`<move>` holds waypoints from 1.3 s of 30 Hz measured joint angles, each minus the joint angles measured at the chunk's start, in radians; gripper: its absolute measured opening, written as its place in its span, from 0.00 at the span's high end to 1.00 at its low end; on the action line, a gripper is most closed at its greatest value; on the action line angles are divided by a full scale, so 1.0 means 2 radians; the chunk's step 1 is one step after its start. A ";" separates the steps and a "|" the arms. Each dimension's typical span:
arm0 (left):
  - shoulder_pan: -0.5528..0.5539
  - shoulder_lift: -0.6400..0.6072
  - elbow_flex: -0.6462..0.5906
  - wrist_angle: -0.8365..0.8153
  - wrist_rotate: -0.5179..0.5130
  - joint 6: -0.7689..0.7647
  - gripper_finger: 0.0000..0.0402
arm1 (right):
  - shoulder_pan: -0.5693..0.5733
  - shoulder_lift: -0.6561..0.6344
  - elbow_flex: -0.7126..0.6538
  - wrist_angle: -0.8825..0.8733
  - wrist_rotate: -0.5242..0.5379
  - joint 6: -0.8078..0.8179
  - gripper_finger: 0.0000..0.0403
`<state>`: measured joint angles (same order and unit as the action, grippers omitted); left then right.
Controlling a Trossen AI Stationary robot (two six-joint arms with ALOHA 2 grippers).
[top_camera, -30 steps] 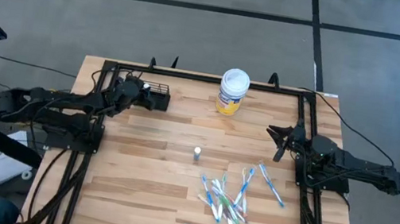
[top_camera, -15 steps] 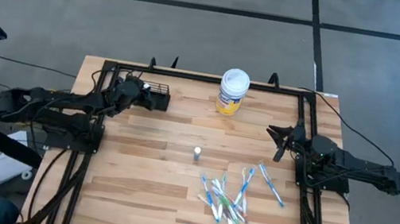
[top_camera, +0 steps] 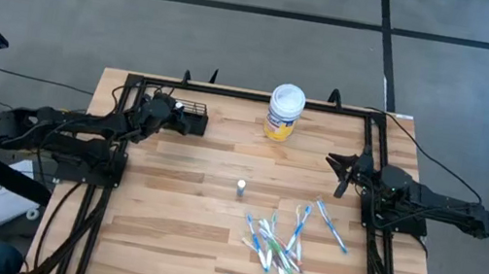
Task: Pick & Place toothbrushing station
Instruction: Put the left blue mouthwash into the mesh organizer
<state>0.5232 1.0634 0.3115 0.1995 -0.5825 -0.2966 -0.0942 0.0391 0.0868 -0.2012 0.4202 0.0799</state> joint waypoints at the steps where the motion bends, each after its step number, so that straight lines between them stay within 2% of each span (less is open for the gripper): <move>1: 0.000 0.000 0.000 0.000 0.000 0.000 0.75 | 0.000 0.000 0.000 0.000 0.000 0.000 0.84; 39: 0.000 0.000 0.000 0.002 -0.001 0.002 0.71 | 0.000 0.000 0.000 0.000 0.000 0.000 0.84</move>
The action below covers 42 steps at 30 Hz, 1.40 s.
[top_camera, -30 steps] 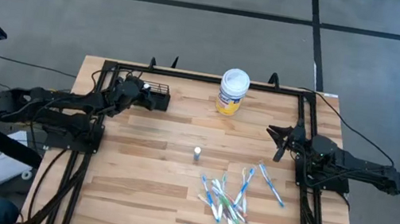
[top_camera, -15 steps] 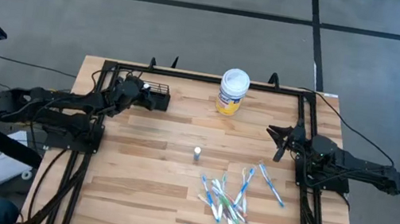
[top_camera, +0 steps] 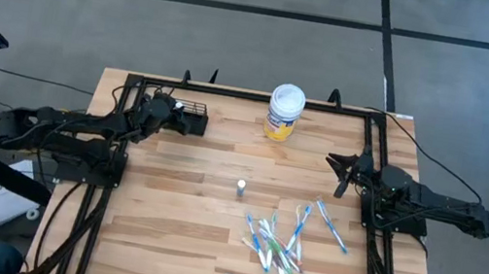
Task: Pick & Place toothbrushing station
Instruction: Put the left blue mouthwash into the mesh organizer, then put the blue mouthwash into the mesh organizer
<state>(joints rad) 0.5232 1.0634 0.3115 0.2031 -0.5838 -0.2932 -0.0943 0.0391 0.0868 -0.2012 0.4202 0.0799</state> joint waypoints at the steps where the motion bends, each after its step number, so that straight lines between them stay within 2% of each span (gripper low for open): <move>1: 0.000 0.000 0.000 0.000 0.000 0.000 0.71 | 0.000 0.000 0.000 0.000 0.000 0.000 0.84; 31: 0.000 -0.001 0.000 0.000 0.001 0.009 0.68 | 0.000 0.000 0.000 0.000 0.000 0.000 0.84; 42: 0.000 -0.055 0.000 0.003 0.020 0.026 0.68 | 0.000 0.000 0.000 0.000 0.000 0.000 0.84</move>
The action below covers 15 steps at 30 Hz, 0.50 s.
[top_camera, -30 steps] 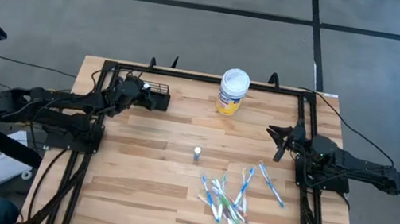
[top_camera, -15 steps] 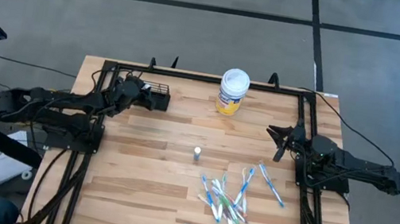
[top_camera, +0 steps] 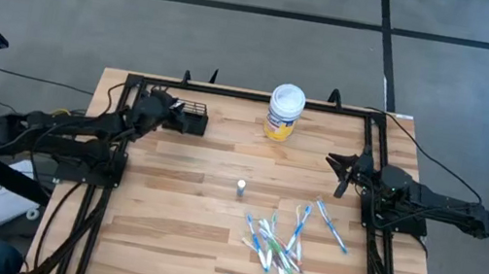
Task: Pick & Place toothbrushing station
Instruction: Put the blue mouthwash into the mesh organizer
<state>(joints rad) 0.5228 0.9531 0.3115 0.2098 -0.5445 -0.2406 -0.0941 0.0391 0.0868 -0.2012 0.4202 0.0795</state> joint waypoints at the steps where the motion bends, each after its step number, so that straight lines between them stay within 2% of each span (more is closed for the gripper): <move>1: 0.000 -0.002 0.000 0.000 0.001 0.000 0.68 | 0.000 0.000 0.000 0.000 0.000 0.000 0.84; 10: -0.039 -0.006 0.000 0.000 0.095 -0.001 0.68 | 0.000 0.000 0.000 0.000 0.000 0.000 0.84; 15: -0.076 -0.006 0.000 0.007 0.102 0.000 0.68 | 0.000 0.000 0.000 0.006 0.000 0.027 0.84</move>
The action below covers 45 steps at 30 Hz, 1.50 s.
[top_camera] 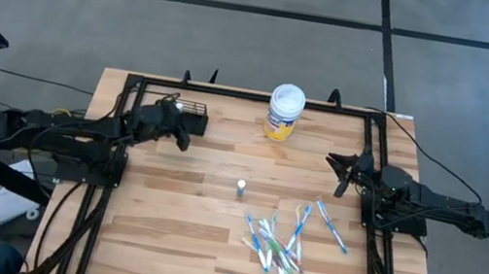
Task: Pick & Place toothbrushing station
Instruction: Put the blue mouthwash into the mesh organizer
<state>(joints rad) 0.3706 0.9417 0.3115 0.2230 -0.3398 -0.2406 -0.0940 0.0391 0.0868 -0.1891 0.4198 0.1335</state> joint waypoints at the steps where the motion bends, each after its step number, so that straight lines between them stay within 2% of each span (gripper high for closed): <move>1: -0.007 0.000 0.000 0.001 0.002 0.000 0.68 | 0.000 0.000 0.000 0.003 0.000 0.011 0.84; 4: -0.029 0.000 0.000 0.003 0.016 0.006 0.68 | 0.000 0.000 0.000 0.007 -0.009 0.038 0.84; 11: -0.086 0.000 0.000 0.020 0.030 0.013 0.68 | 0.001 0.000 0.000 0.046 -0.103 0.048 0.84; 14: -0.108 0.000 0.000 0.031 0.030 0.013 0.68 | 0.006 0.007 0.000 0.061 -0.119 0.048 0.84; 18: -0.132 0.000 0.000 0.038 0.030 0.013 0.68 | 0.026 0.047 0.000 0.096 -0.120 0.052 0.84; 27: -0.147 0.000 0.000 0.047 0.030 0.013 0.68 | 0.082 0.228 0.000 0.275 -0.120 0.034 0.84; 38: -0.147 0.000 0.000 0.048 0.030 0.013 0.68 | 0.095 0.498 0.003 0.539 -0.120 0.034 0.84; 41: -0.150 0.000 0.000 0.050 0.030 0.013 0.68 | 0.099 0.569 0.020 0.584 -0.119 0.031 0.84; 45: -0.156 0.000 0.000 0.050 0.030 0.013 0.68 | 0.111 0.659 0.066 0.594 -0.120 0.007 0.84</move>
<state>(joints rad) 0.0592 0.9421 0.3115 0.3234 -0.2798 -0.2142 0.1279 1.3581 0.2194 0.9999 0.1799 0.1472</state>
